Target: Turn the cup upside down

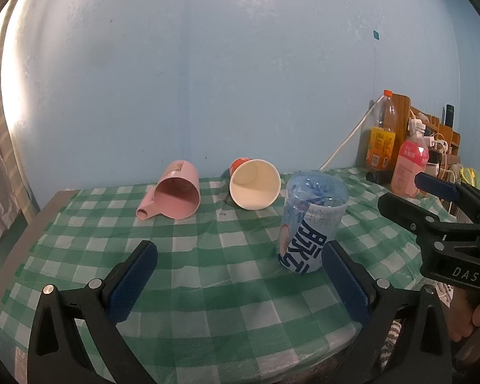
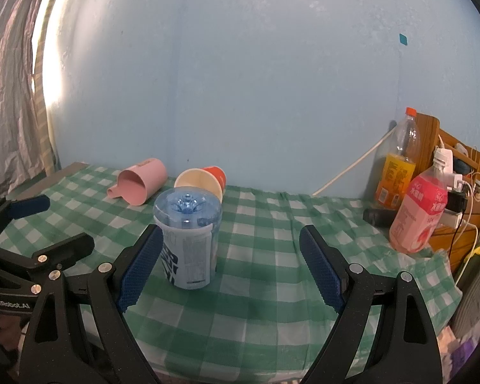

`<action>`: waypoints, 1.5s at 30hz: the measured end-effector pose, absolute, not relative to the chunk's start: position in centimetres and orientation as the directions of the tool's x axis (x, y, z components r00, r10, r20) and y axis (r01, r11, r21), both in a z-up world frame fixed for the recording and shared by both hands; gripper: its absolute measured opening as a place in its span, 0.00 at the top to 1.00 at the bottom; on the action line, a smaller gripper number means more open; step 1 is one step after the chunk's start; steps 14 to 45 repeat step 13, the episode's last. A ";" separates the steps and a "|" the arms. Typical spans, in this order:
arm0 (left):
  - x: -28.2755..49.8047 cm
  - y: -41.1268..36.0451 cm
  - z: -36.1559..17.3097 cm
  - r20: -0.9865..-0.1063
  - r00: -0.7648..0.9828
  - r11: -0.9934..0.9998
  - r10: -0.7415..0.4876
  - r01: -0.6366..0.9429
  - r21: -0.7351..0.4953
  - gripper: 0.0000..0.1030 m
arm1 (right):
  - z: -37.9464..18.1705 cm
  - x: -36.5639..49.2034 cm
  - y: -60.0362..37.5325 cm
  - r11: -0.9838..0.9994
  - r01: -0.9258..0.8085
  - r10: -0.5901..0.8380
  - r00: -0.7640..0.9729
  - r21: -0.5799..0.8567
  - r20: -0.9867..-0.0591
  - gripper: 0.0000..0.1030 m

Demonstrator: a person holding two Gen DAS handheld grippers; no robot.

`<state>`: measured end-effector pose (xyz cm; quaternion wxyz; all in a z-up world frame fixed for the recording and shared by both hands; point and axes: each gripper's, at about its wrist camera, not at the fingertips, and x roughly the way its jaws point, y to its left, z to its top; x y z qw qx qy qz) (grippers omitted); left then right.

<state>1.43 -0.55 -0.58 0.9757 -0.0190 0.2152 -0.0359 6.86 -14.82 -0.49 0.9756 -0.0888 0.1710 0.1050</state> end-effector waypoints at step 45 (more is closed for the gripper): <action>1.1 -0.7 -0.5 -0.404 0.911 0.996 -0.082 0.067 -0.051 0.00 | -0.5 6.9 -14.9 0.962 -0.237 0.175 0.919 -0.138 -0.353 0.16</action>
